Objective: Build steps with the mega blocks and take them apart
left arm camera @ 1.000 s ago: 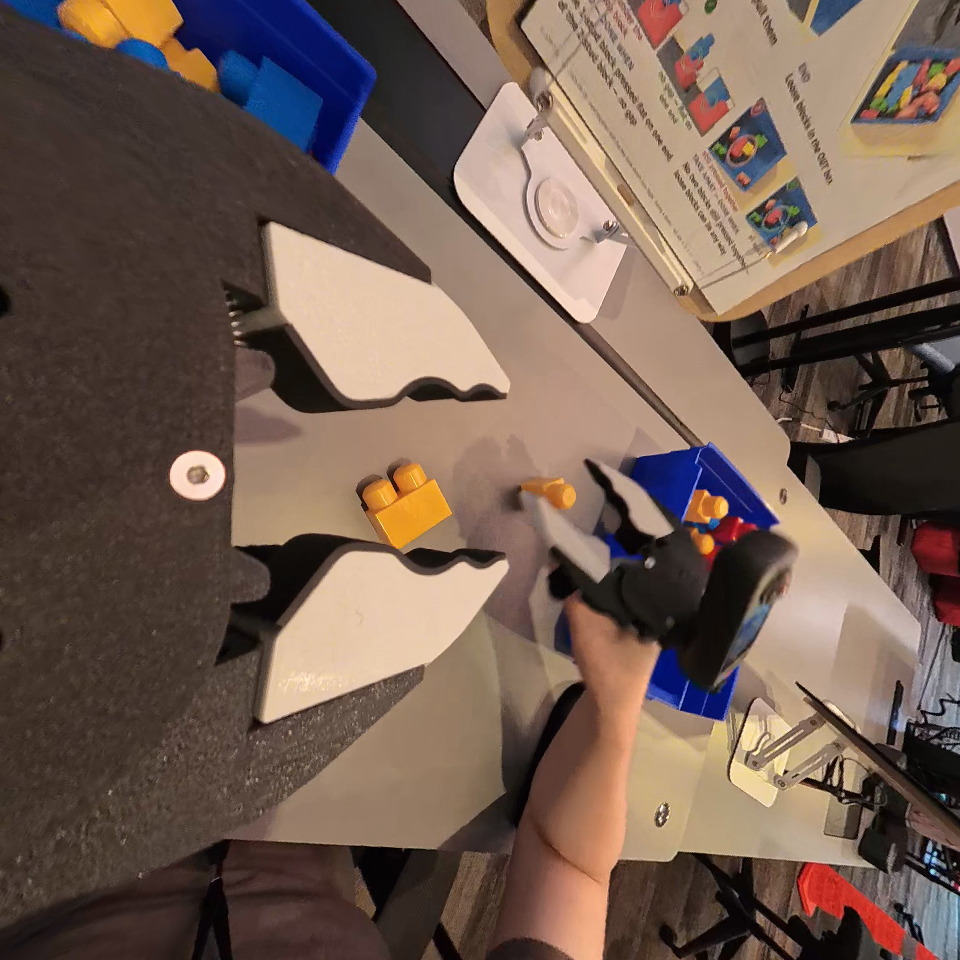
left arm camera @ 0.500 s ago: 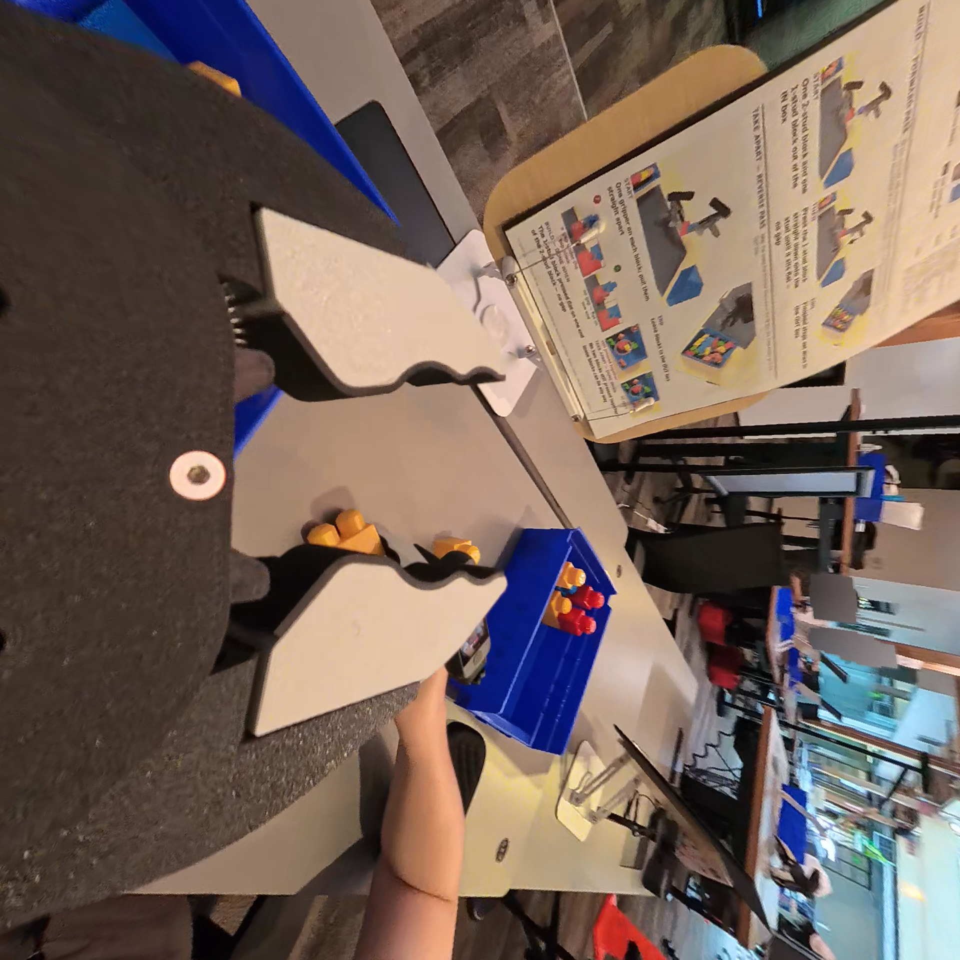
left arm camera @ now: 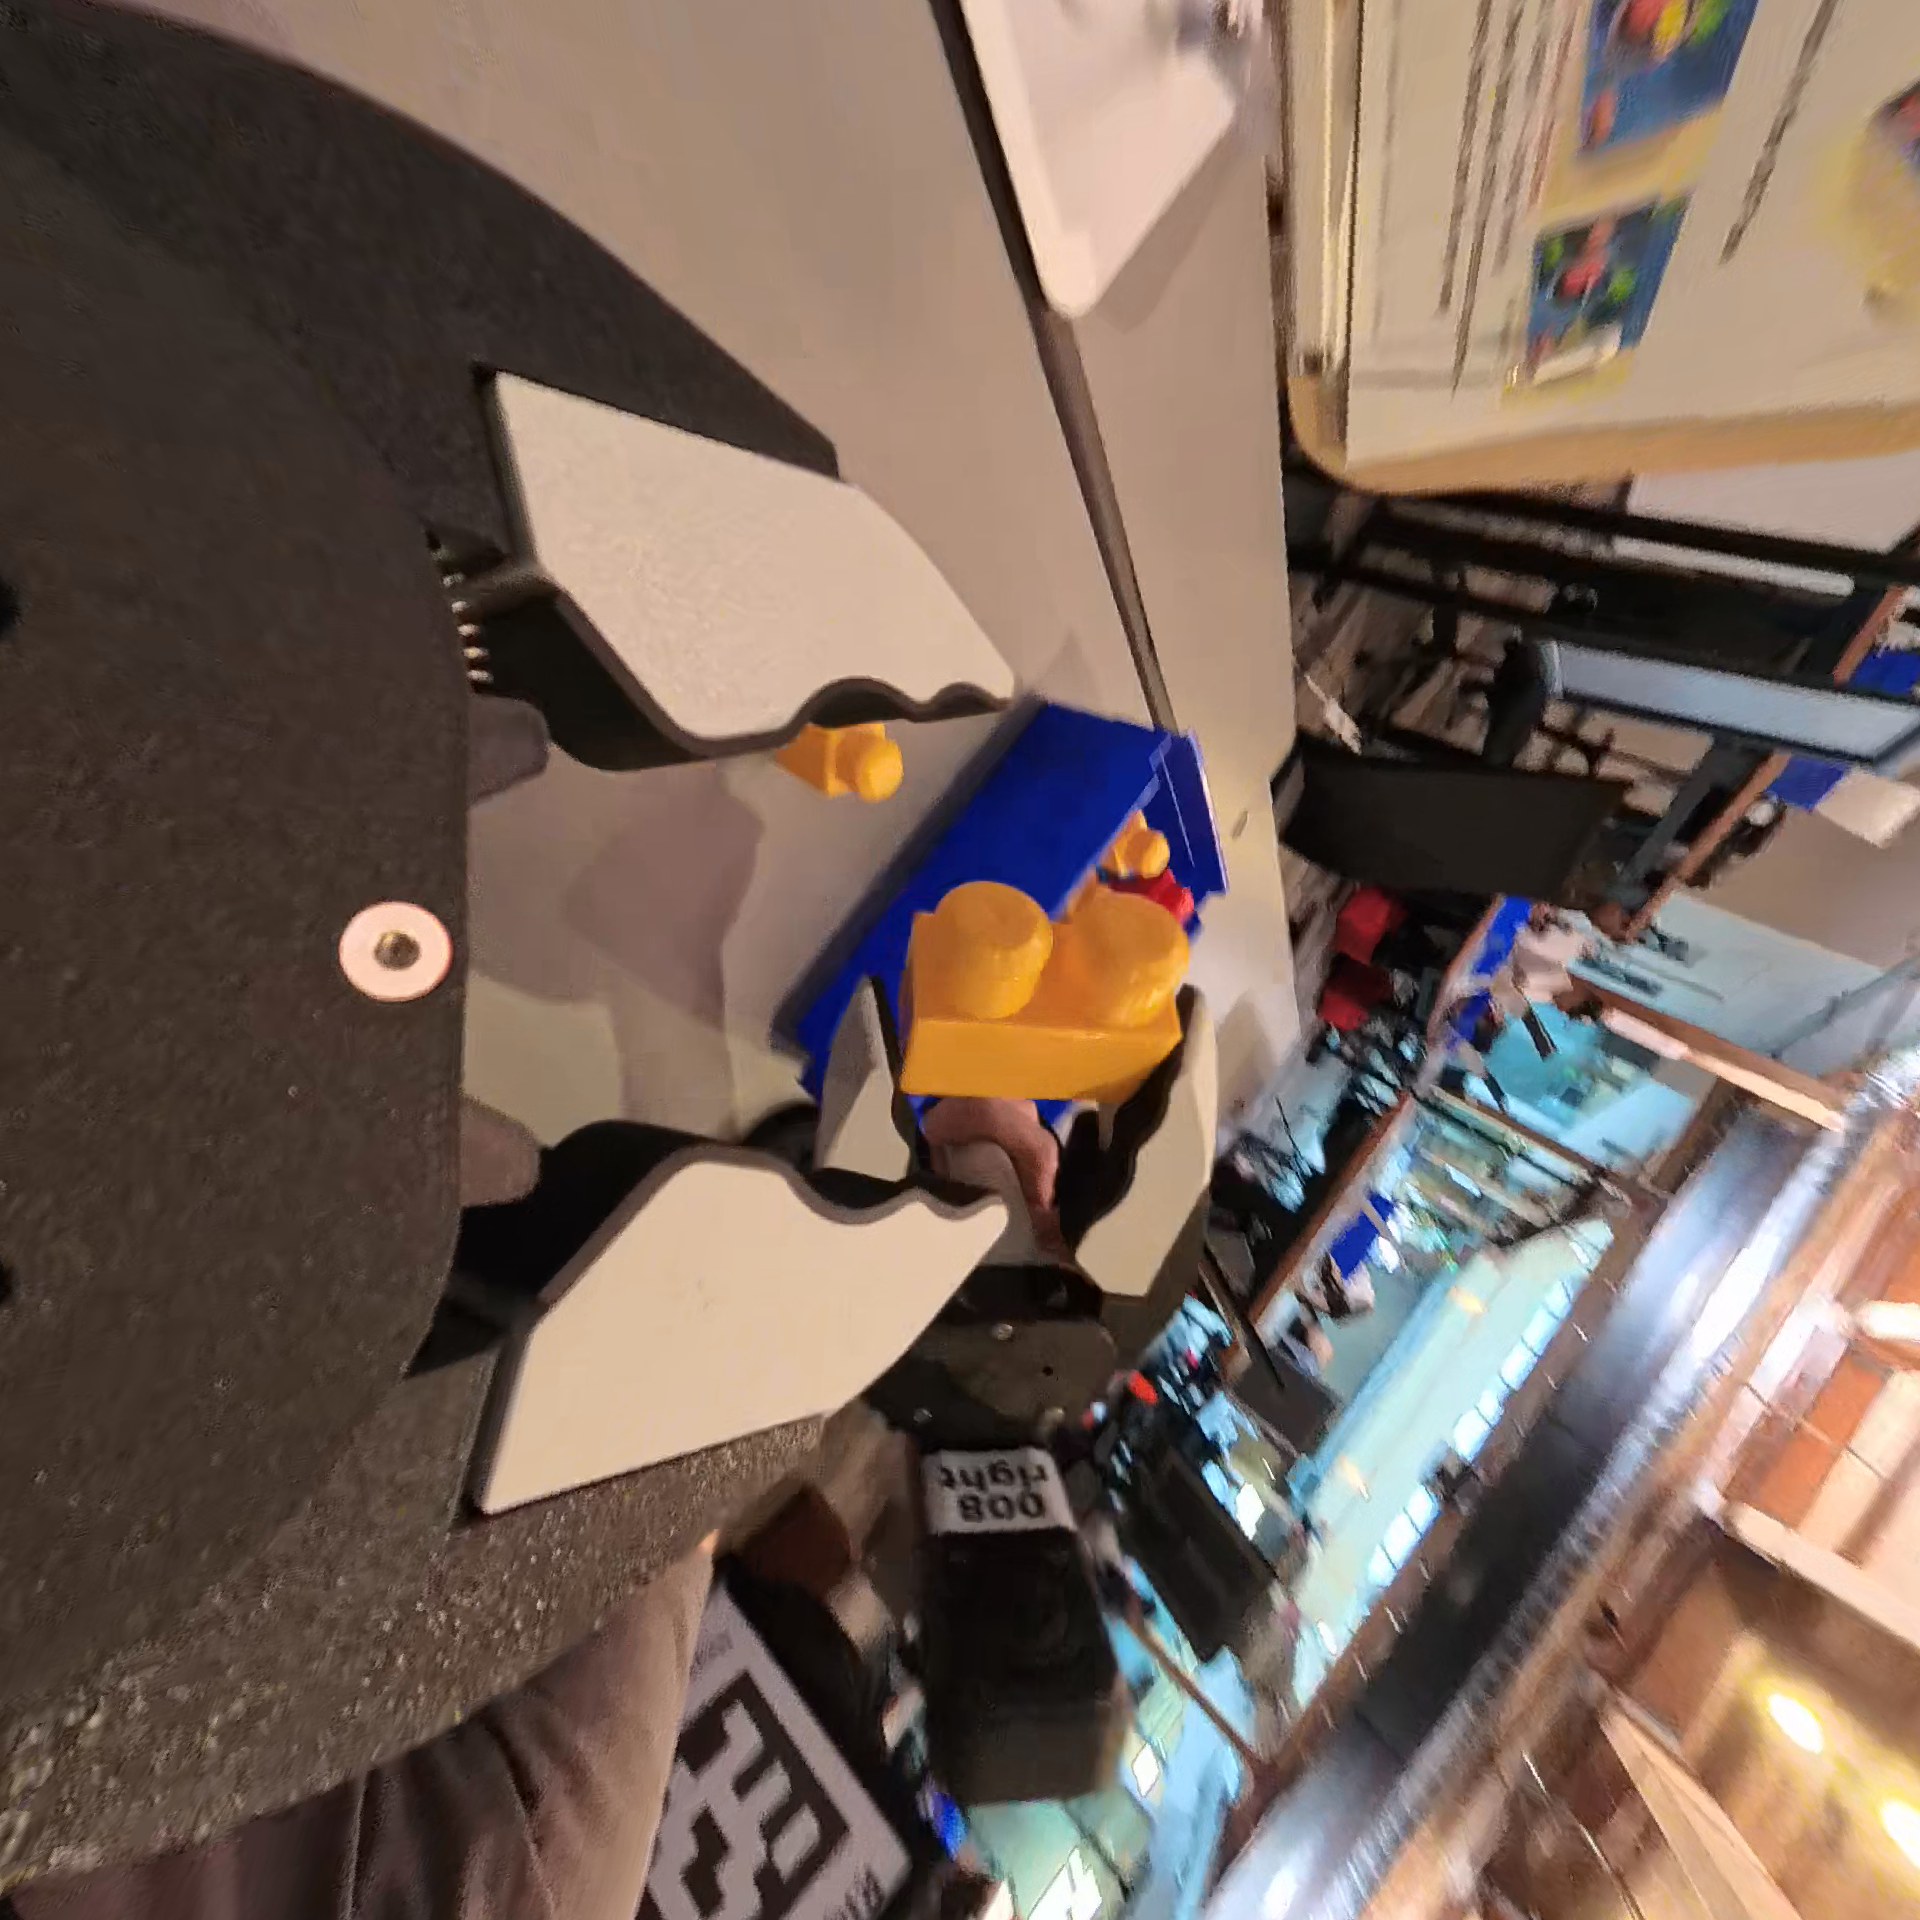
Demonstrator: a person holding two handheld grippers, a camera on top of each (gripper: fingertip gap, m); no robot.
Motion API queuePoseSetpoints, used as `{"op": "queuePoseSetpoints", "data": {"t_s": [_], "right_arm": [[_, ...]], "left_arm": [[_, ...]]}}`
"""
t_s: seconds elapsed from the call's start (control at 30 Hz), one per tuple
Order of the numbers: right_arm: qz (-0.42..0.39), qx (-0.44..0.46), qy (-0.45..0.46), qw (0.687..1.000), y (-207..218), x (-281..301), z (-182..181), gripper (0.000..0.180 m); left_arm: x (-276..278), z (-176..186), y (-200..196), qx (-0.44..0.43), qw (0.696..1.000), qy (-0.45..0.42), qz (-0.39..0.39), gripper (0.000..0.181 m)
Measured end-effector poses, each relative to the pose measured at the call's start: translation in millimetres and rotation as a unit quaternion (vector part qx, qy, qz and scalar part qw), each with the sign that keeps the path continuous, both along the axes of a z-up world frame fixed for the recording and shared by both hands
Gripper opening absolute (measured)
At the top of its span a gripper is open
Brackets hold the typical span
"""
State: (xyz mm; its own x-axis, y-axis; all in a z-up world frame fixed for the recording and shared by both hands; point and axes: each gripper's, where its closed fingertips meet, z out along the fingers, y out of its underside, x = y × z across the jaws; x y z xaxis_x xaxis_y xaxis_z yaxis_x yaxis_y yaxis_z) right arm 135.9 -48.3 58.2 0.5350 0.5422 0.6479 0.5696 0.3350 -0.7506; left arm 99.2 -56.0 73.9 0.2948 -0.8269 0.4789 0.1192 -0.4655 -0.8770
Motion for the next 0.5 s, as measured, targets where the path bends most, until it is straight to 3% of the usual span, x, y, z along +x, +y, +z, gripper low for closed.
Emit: {"op": "queuePoseSetpoints", "data": {"t_s": [0.13,0.37,0.4,0.43,0.5], "right_arm": [[0.013,0.061,-0.002,0.998,-13.8,-6.4,13.1,0.076],[0.029,0.105,0.002,0.994,-23.7,-14.8,16.9,0.076],[0.032,0.108,0.004,0.994,-25.3,-16.4,16.9,0.076],[0.033,0.108,0.001,0.994,-25.5,-17.5,15.9,0.076],[0.048,0.104,0.006,0.993,-28.6,-19.9,16.5,0.076]], "left_arm": [[21.9,3.2,-16.1,-0.03,0.993,-0.089,-0.069,0.088],[44.0,-15.6,-29.5,-0.041,0.991,-0.067,-0.112,0.084],[45.4,-16.3,-32.1,-0.041,0.989,-0.069,-0.122,0.071],[44.8,-14.7,-35.2,-0.037,0.987,-0.075,-0.134,0.045],[40.7,-13.3,-34.7,-0.026,0.987,-0.075,-0.141,0.037]]}}
